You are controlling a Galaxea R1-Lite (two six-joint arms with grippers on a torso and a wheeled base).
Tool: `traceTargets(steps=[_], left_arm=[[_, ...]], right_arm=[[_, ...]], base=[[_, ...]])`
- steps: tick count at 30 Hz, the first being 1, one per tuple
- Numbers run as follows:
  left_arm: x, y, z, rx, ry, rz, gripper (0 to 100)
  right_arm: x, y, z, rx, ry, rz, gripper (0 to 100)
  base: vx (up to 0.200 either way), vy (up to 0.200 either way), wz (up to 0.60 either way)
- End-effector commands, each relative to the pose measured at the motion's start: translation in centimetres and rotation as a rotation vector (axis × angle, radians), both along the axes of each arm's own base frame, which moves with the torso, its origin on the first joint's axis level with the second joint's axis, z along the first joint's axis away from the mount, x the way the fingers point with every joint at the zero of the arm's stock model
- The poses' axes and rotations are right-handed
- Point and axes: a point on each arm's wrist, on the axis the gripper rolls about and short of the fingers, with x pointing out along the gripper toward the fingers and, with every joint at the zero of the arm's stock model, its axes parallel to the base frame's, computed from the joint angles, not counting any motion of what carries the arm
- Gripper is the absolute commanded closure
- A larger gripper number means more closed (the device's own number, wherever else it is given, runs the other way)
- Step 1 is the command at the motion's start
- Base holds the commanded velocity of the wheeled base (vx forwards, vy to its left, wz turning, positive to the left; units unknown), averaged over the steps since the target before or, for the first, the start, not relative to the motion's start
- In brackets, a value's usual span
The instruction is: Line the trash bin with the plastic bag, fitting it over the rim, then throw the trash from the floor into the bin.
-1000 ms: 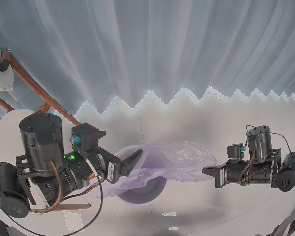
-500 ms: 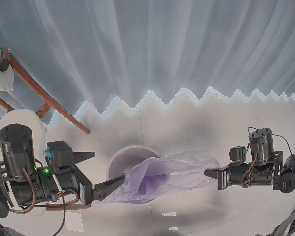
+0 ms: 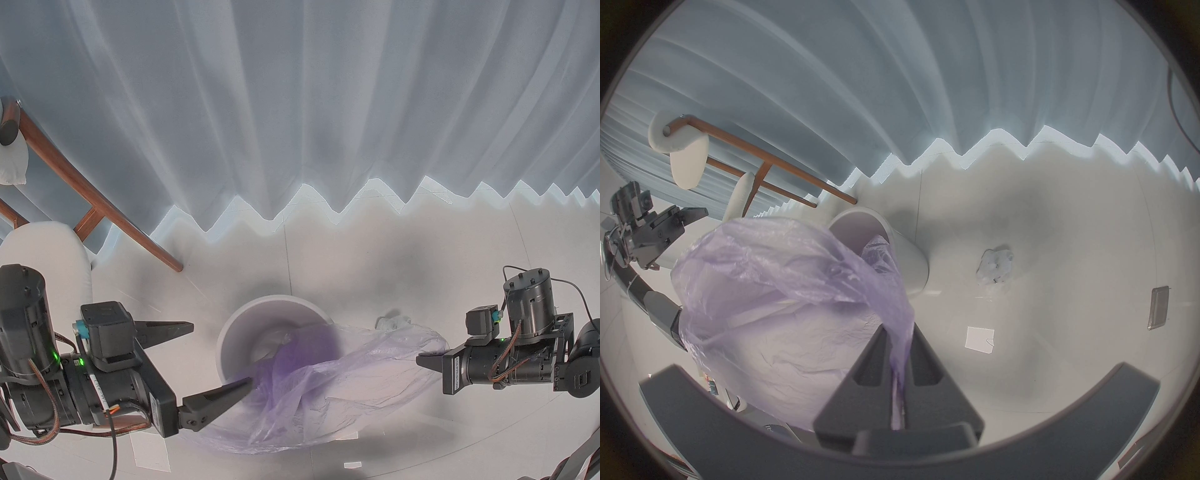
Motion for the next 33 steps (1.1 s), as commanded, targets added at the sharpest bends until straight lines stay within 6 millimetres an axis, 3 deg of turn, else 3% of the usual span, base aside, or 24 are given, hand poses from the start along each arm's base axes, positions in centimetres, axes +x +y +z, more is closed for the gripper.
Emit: traceTargets(steps=[1,8,15,24,33], left_arm=[[-0.3,-1.8,0.0,0.003,0.015,-0.079,0],[-2.1,-3.7,-1.2,0.083,0.075,-0.207,0],[-2.6,-5.6,-2.6,0.162,0.101,-0.276,0],[-1.3,-8.4,-3.2,0.227,0.080,-0.212,0],[0.0,-9.2,-4.3,0.324,0.044,-0.132,0]], right_arm=[[0.2,0.1,0.0,-0.003,-0.004,-0.004,100],[0.3,0.1,-0.3,-0.012,0.006,-0.010,100],[0.5,0.2,-0.3,-0.027,0.000,-0.031,100],[0.4,0.2,-0.2,-0.026,-0.003,-0.028,100],[0.4,0.2,-0.1,-0.023,-0.009,-0.028,100]], base=[[0.000,0.000,0.00],[0.000,0.000,0.00],[0.000,0.000,0.00],[0.000,0.000,0.00],[0.000,0.000,0.00]])
